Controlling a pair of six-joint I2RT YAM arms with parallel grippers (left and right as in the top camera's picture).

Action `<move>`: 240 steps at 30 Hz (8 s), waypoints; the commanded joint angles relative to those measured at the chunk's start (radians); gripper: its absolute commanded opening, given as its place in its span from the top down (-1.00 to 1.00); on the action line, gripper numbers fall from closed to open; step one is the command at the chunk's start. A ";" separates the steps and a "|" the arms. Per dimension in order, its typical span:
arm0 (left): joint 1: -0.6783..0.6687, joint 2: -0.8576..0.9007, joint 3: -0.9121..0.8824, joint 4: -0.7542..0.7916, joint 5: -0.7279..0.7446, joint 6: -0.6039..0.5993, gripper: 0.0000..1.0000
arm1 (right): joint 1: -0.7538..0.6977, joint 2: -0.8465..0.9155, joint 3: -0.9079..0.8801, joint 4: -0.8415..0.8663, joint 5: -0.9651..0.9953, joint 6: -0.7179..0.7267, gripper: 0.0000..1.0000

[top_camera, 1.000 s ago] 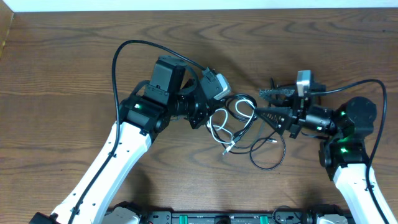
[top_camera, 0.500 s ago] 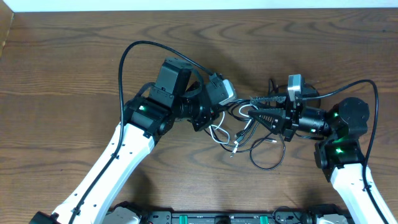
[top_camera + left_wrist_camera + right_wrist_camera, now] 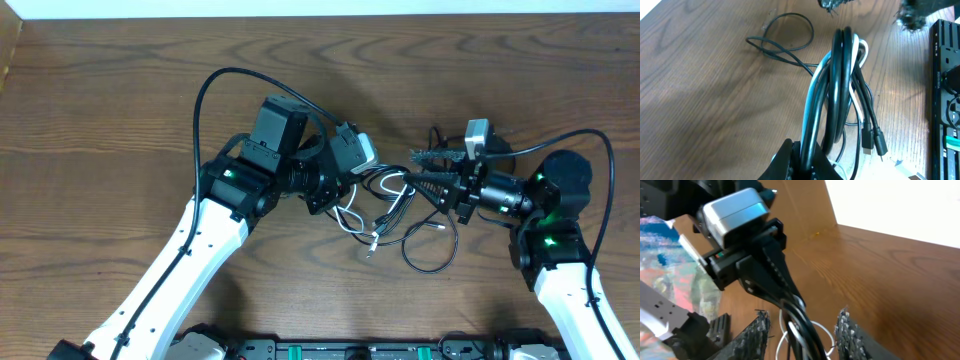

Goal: Untangle cables

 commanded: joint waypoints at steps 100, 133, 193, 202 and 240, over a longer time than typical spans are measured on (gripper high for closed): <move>0.000 -0.005 0.014 -0.007 -0.031 0.032 0.85 | 0.053 -0.002 0.008 -0.015 0.060 -0.244 0.91; 0.000 -0.005 0.014 0.013 -0.063 0.029 0.85 | 0.111 -0.002 0.008 -0.087 0.081 -0.246 0.98; 0.000 -0.005 0.014 -0.207 -0.053 0.268 0.85 | 0.110 -0.002 0.008 -0.002 0.071 -0.793 0.63; 0.000 -0.005 0.014 -0.208 -0.080 0.269 0.85 | 0.104 -0.002 0.008 -0.197 0.071 -0.648 0.47; 0.001 -0.005 0.014 0.288 -0.441 -0.476 0.85 | 0.111 -0.002 0.008 -0.518 0.170 -0.164 0.14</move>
